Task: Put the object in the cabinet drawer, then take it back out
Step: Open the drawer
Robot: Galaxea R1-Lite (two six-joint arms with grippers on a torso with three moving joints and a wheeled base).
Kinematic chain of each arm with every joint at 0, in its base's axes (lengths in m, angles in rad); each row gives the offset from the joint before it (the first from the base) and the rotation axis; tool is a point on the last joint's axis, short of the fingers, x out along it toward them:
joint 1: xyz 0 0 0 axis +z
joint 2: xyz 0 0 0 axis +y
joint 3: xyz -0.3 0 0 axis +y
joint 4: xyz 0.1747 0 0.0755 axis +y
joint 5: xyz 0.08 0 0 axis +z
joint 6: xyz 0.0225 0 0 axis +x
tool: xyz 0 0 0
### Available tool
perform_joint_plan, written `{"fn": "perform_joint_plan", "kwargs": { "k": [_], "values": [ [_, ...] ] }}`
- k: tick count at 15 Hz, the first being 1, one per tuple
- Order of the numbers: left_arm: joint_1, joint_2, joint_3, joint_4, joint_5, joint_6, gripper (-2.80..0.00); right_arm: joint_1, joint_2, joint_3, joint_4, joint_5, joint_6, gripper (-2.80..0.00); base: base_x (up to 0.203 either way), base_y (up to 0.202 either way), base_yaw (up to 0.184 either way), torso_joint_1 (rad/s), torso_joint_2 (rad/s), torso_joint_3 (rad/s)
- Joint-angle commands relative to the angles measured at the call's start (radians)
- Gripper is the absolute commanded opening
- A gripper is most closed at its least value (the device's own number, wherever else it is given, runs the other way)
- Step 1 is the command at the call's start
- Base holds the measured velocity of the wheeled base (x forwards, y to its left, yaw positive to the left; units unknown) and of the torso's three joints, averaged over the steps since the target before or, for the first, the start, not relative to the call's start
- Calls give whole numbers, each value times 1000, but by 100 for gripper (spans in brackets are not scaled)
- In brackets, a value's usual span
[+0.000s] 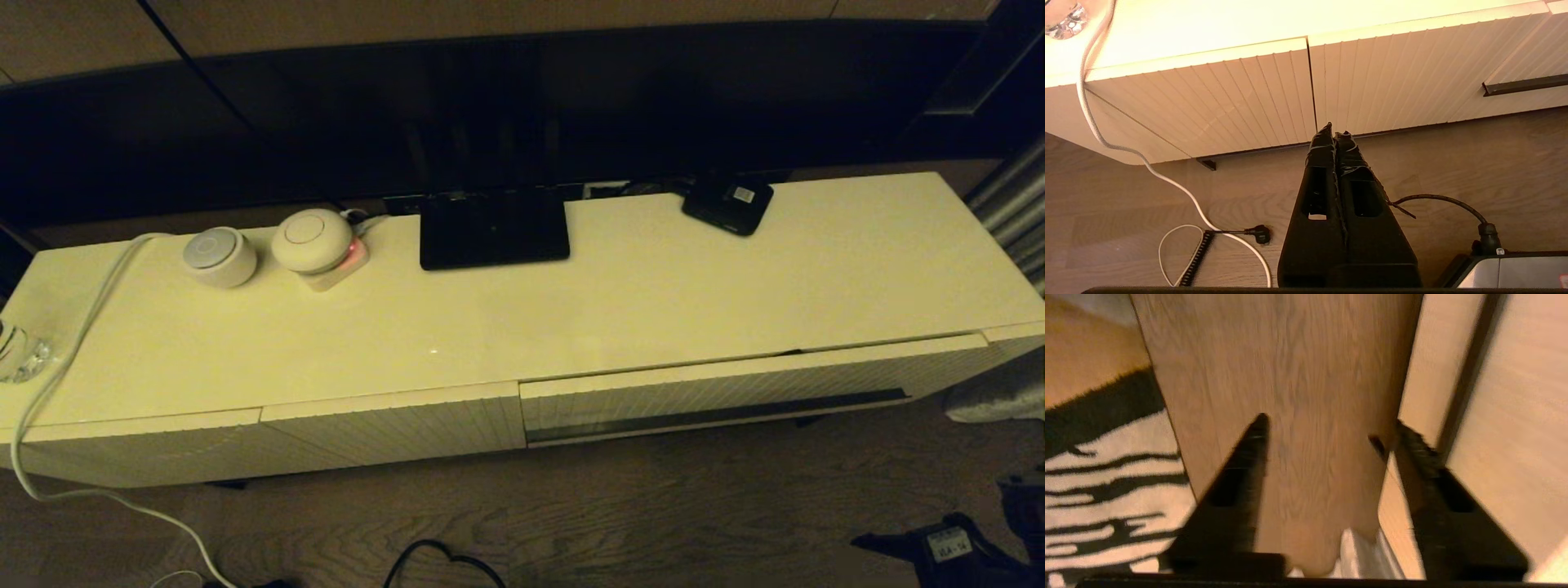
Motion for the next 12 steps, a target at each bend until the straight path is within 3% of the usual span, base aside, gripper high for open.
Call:
{"fn": "perform_joint_plan", "kwargs": {
  "k": [1, 6, 12],
  "values": [
    [0, 0, 3, 0, 0, 0, -280, 3, 175, -4, -80, 17, -7, 0, 0, 0, 0, 0, 0, 0],
    [0, 0, 3, 0, 0, 1, -280, 7, 378, -9, -386, 81, -7, 0, 0, 0, 0, 0, 0, 0],
    [0, 0, 3, 0, 0, 0, -280, 24, 441, -62, -400, 97, -16, 0, 0, 0, 0, 0, 0, 0]
  ]
}}
